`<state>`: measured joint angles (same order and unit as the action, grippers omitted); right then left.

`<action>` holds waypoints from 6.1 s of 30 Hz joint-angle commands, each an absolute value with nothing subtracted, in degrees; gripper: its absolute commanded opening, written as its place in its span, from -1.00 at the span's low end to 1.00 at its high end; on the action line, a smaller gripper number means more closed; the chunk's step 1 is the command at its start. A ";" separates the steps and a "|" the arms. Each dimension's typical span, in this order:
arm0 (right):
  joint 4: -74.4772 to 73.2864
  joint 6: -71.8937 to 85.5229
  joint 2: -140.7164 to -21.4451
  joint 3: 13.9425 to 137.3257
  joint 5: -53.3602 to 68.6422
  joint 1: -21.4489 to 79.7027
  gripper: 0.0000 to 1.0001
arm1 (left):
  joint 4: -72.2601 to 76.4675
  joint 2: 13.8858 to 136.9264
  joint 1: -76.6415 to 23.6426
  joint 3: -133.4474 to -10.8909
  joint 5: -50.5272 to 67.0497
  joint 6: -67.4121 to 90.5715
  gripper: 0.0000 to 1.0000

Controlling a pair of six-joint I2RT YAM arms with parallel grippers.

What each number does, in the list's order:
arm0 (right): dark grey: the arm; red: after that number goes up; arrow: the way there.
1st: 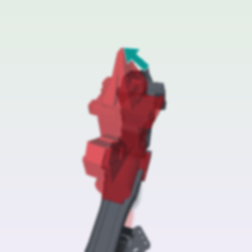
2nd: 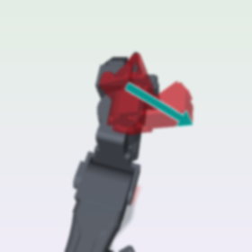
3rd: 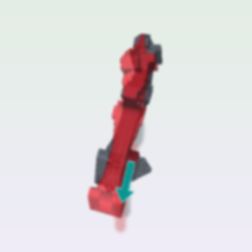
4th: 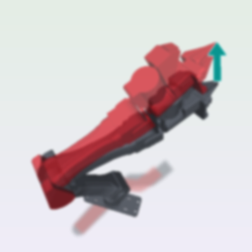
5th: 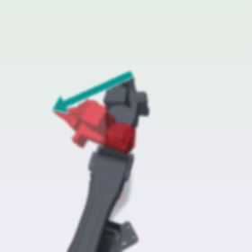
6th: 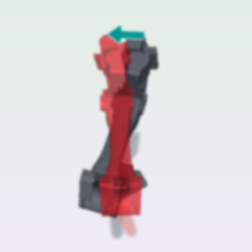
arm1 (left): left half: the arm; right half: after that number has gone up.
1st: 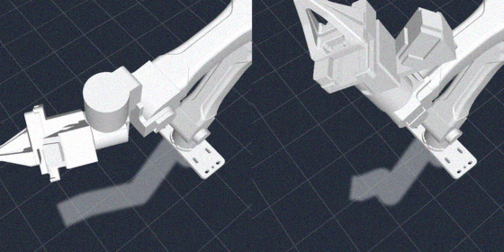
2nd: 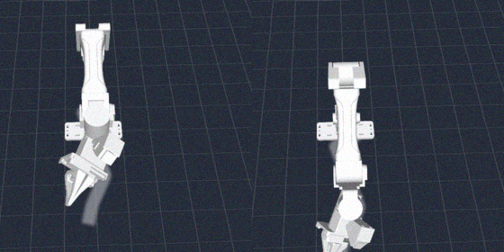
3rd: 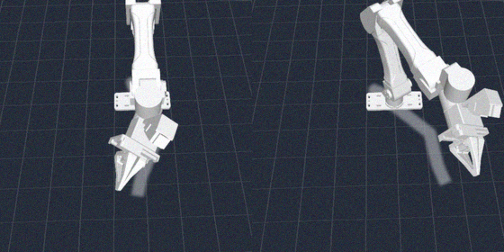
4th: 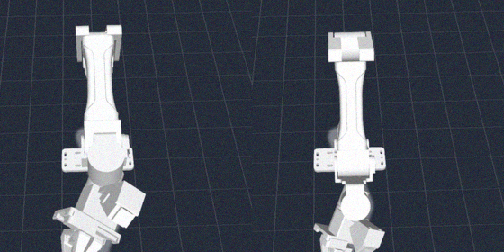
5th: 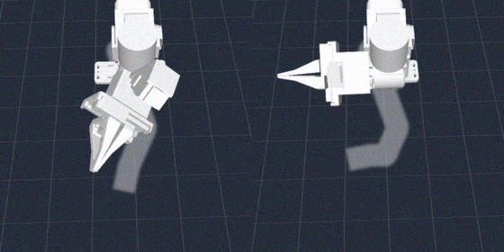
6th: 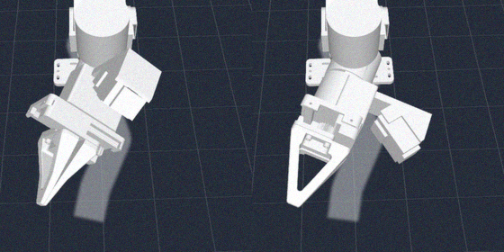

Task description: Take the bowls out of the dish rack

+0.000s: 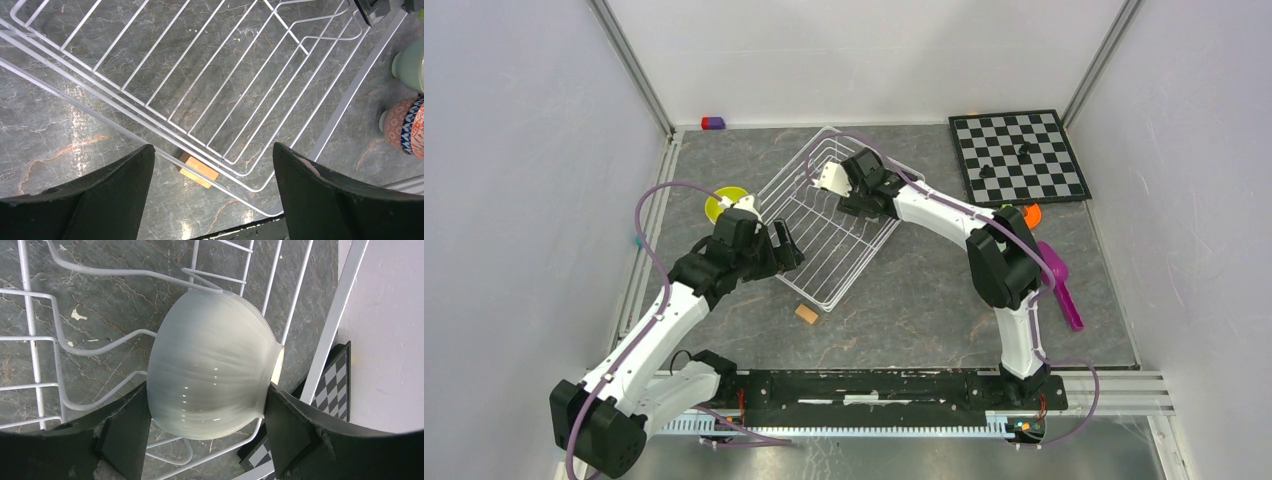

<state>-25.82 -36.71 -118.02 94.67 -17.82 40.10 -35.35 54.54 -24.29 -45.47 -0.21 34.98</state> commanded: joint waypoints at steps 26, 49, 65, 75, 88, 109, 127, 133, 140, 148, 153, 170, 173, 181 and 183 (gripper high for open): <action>-8.83 -6.07 -83.37 74.19 0.54 27.69 -0.67 | -32.70 52.99 -23.87 -44.67 1.92 37.10 0.88; -0.42 12.15 -53.45 29.72 19.88 25.29 -0.73 | -31.99 49.91 -23.87 -43.42 0.47 39.92 0.92; 0.12 8.83 -62.57 29.19 23.01 25.30 0.07 | -31.35 50.73 -23.84 -43.41 2.07 39.47 0.92; -3.80 5.94 -58.82 30.43 15.08 25.30 0.89 | -30.33 52.72 -23.89 -43.44 1.89 38.61 0.92; -7.08 4.84 -54.69 33.04 7.02 25.31 0.92 | -30.66 52.09 -23.82 -43.38 1.76 38.45 0.92; -7.78 3.47 -47.65 32.28 1.38 25.31 0.91 | -39.88 49.16 -23.84 -45.67 -16.19 44.63 0.99; -6.19 9.91 -57.21 34.19 4.05 25.24 0.87 | -39.45 44.48 -23.83 -44.03 -19.25 48.17 0.96; -11.58 9.65 -55.61 32.69 -9.65 25.26 0.89 | -38.91 44.34 -23.90 -43.51 -19.25 47.79 0.96; -10.11 7.50 -47.64 32.05 -10.03 25.31 0.87 | -37.27 46.62 -23.84 -42.66 -17.23 48.34 0.96; -8.20 4.02 -40.64 30.18 -11.32 25.31 0.91 | -35.07 50.15 -23.86 -40.33 -13.86 48.16 0.94; -6.35 2.97 -36.35 28.01 -11.16 25.24 0.91 | -29.31 51.76 -23.89 -37.34 -10.28 48.34 0.89; -7.20 1.10 -31.79 28.01 -8.19 25.24 0.91 | -8.03 76.71 -23.96 -46.61 -0.52 52.81 0.47; -7.07 1.70 -31.48 27.12 -8.01 25.29 0.91 | -6.53 82.61 -23.94 -52.72 2.57 53.09 0.45; -0.95 1.18 -27.06 20.54 -12.37 25.28 0.92 | -11.03 88.35 -24.35 -62.69 7.51 48.34 0.70; 3.20 0.59 -25.55 18.03 -12.87 25.29 0.89 | -13.08 85.54 -24.36 -61.64 5.77 46.08 0.77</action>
<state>-5.87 1.37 -28.36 21.78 -9.98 25.39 -12.88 90.00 -24.03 -60.18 5.34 50.46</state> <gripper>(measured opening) 0.958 0.859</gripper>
